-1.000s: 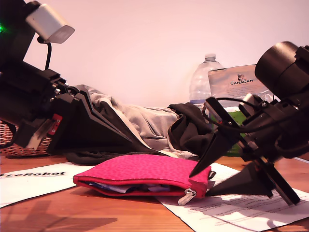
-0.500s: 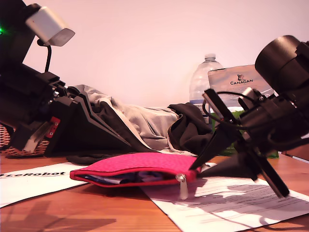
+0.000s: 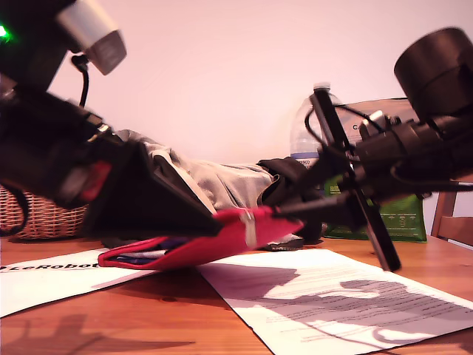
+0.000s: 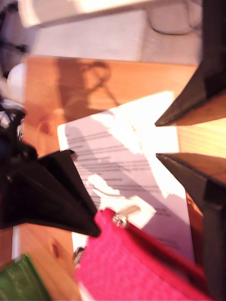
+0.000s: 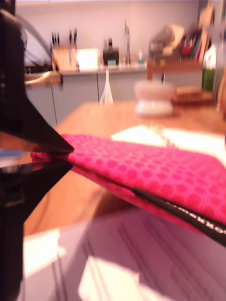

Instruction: Close the zipper in the zip bag in front of you

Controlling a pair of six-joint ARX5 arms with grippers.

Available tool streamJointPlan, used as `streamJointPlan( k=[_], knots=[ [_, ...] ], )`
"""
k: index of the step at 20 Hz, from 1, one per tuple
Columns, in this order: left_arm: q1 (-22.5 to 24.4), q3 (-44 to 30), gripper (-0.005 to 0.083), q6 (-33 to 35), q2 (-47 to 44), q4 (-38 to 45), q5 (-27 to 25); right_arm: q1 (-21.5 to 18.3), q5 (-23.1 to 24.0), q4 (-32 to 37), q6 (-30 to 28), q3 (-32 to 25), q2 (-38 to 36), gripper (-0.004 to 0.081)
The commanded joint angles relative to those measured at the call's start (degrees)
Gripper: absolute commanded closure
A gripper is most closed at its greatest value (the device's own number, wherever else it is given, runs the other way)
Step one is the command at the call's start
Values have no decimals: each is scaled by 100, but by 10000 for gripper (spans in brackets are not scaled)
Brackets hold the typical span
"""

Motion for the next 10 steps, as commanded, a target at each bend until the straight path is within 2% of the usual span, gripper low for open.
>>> streamJointPlan(
  k=[1,3,6,8,10],
  knots=[
    [0,0,646,-1001,46,157,-188,-11,-79,225,109,15,52,780],
    [-24,0,707,-1453,48,157,-70,-11,-131,330,282,17,52,780],
    [-136,0,701,-2127,48,151,-184,-11,-269,380,302,20,52,780],
    [-326,0,715,-2452,42,280,-822,-11,-302,380,297,20,52,780],
    [-774,-2,797,-2524,35,380,-1635,-11,-343,378,302,22,52,780]
  ],
)
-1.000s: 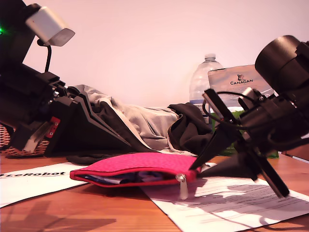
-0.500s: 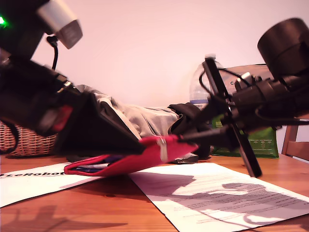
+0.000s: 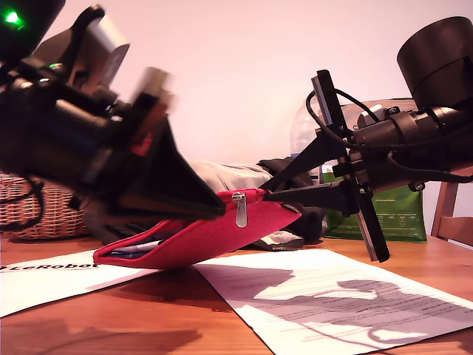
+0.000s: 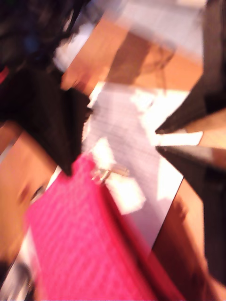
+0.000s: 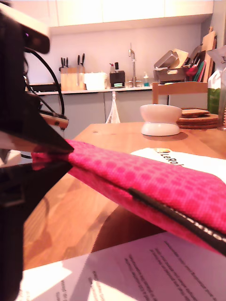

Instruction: Close the zipper in the zip bag in front of you

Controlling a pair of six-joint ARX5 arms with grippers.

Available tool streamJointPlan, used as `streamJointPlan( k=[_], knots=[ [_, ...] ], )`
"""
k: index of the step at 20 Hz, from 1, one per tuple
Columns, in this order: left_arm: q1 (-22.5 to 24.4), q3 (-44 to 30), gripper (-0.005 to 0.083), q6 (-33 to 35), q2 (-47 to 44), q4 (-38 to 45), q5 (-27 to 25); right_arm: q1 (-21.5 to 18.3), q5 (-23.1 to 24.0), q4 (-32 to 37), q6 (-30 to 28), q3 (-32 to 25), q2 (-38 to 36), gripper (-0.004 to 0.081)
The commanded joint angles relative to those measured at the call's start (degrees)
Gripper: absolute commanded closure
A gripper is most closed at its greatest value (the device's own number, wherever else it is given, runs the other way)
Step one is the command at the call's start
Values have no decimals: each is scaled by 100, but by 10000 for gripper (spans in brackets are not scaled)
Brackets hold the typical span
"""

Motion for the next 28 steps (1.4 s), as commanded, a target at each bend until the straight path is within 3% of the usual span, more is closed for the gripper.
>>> streamJointPlan(
  k=[1,6,8,10,14,15,21,28],
  knots=[
    [-481,-4,796,-107,17,131,-789,-11,-72,103,7,24,52,780],
    [-1912,-42,796,-293,-9,619,-3679,-11,-192,101,24,35,52,780],
    [-2118,-44,796,-295,20,597,-4304,-11,-208,101,24,37,52,780],
    [-2098,-44,786,-299,149,549,-4350,-11,-208,101,20,46,52,780],
    [-1867,-42,571,-302,645,975,-4124,-11,-205,103,17,55,52,780],
    [-1801,-42,552,-284,793,1029,-3980,-11,-208,103,17,55,52,780],
    [-1419,-39,552,-282,1401,1987,-3482,-11,-256,103,17,55,52,780],
    [-1069,-28,552,-278,1506,2238,-2977,-11,-348,103,20,55,52,780]
  ],
)
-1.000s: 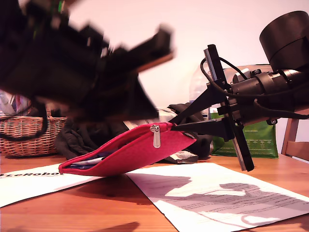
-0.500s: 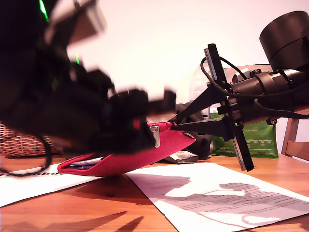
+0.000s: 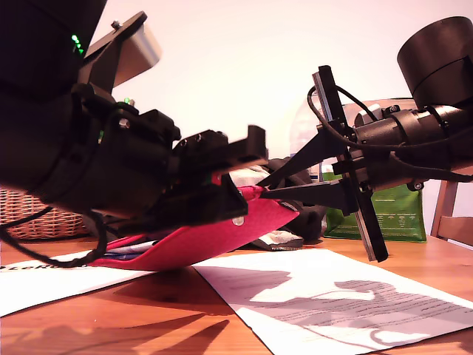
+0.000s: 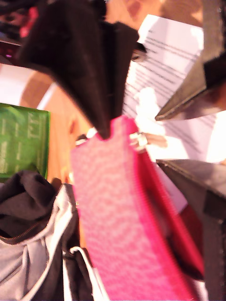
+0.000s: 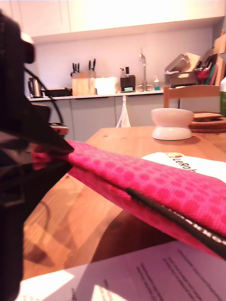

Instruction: Close the zipper in the zip bag in front of you

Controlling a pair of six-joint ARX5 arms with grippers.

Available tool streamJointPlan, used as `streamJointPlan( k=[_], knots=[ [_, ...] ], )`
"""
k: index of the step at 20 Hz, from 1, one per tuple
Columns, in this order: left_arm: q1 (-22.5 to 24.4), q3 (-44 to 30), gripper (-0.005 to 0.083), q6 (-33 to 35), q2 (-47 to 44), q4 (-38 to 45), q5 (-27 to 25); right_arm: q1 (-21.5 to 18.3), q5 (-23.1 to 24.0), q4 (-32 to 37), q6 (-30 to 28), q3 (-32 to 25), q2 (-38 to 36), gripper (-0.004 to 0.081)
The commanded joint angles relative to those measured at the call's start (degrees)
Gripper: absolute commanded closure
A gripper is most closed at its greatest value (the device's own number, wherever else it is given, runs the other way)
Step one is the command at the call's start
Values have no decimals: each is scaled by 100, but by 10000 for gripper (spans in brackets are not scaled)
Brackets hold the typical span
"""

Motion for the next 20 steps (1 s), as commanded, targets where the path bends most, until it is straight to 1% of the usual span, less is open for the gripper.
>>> streamJointPlan(
  k=[1,5,10,16,18,20],
  knots=[
    [94,-24,552,4,94,61,37,-11,-48,90,0,55,52,780],
    [275,-20,553,4,103,55,223,-11,-46,98,2,55,52,780],
    [358,-7,553,0,179,83,610,-11,-42,107,2,55,52,780],
    [356,175,553,-15,426,151,702,-11,-26,109,4,55,52,780],
    [330,175,553,-129,426,107,809,-11,-24,109,4,55,52,780],
    [280,175,553,-212,426,140,772,-11,-26,107,4,55,52,780]
  ],
)
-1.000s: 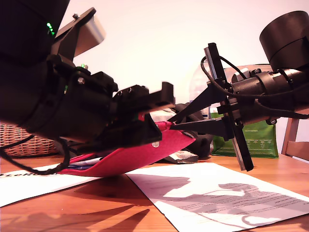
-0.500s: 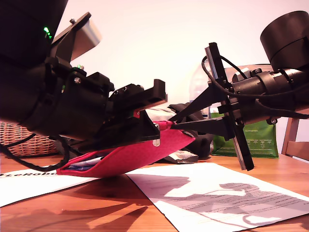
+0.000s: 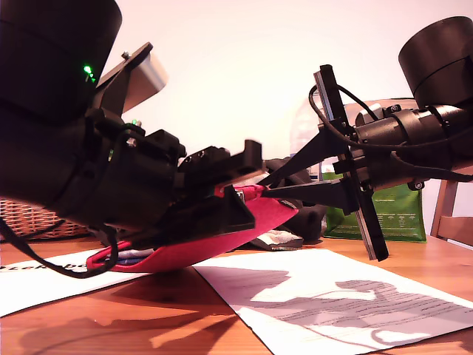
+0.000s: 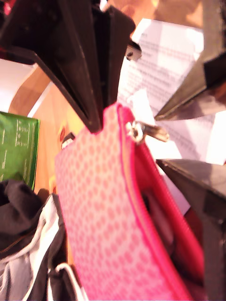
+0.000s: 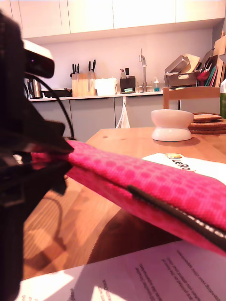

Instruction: Close the zipper in the zip bag in front of you

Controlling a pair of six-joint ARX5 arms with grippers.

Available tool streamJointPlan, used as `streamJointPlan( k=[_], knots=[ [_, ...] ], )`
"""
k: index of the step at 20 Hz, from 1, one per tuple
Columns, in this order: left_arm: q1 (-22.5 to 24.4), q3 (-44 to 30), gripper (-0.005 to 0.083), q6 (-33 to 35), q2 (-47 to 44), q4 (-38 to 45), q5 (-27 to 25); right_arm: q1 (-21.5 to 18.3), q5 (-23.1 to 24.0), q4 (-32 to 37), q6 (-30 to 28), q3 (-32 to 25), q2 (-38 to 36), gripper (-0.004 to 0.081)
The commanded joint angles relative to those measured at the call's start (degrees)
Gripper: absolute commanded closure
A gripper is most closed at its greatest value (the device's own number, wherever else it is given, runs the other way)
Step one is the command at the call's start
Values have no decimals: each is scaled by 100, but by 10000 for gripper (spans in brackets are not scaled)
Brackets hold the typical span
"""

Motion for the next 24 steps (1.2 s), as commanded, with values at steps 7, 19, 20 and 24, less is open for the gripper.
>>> streamJointPlan(
  k=[7,19,20,24],
  knots=[
    [22,44,624,-55,31,74,-22,17,-37,85,4,55,52,780],
    [33,48,794,-39,31,286,509,17,9,81,-22,55,52,780],
    [33,48,794,-39,31,278,684,17,15,81,-35,55,52,780],
    [35,48,794,-219,24,219,1558,15,52,37,-238,55,52,780]
  ],
)
